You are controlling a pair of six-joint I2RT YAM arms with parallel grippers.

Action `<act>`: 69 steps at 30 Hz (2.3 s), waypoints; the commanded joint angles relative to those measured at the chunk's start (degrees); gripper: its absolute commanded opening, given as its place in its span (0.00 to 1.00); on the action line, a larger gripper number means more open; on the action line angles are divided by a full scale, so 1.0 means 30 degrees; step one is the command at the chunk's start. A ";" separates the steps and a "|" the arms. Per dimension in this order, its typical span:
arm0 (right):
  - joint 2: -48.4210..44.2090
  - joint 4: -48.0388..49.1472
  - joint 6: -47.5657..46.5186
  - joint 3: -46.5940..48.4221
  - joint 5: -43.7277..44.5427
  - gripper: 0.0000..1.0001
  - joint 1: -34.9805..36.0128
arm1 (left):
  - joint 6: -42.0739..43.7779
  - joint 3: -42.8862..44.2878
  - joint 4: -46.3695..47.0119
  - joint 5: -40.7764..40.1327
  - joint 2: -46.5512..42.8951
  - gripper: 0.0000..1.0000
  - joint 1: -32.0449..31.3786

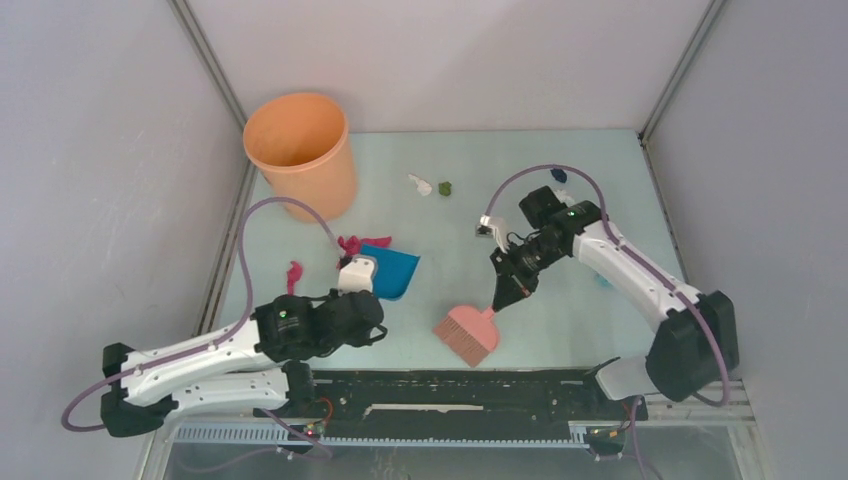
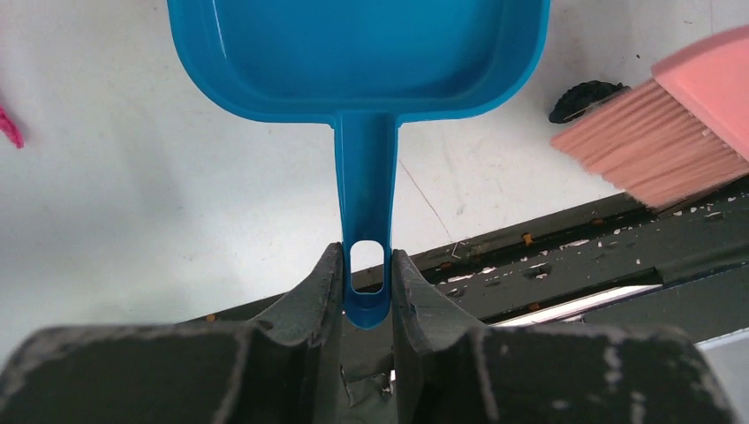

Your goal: Sweep away the paper scraps from the table

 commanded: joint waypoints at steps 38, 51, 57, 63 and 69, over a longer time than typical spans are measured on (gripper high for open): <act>1.3286 1.7384 2.4461 1.3497 0.1922 0.00 0.6819 | -0.4147 0.6465 -0.7002 -0.4046 -0.5374 0.00 0.0084; 1.9847 1.2382 2.6757 2.1889 1.1279 0.00 1.0678 | -0.4528 0.5367 -0.7009 -0.3154 -0.5734 0.00 0.0064; 2.1097 1.1437 2.6915 2.2710 1.3010 0.00 1.0434 | -0.4645 0.4691 -0.7002 -0.2870 -0.5370 0.00 0.0086; 2.0103 1.0116 2.6546 2.0922 1.3567 0.00 0.9975 | -0.4082 0.4507 -0.6965 -0.2805 -0.4506 0.00 0.0086; 1.5918 1.2008 2.5729 1.3896 1.1629 0.00 0.8790 | -0.3495 0.4843 -0.7003 -0.2780 -0.4433 0.00 0.0086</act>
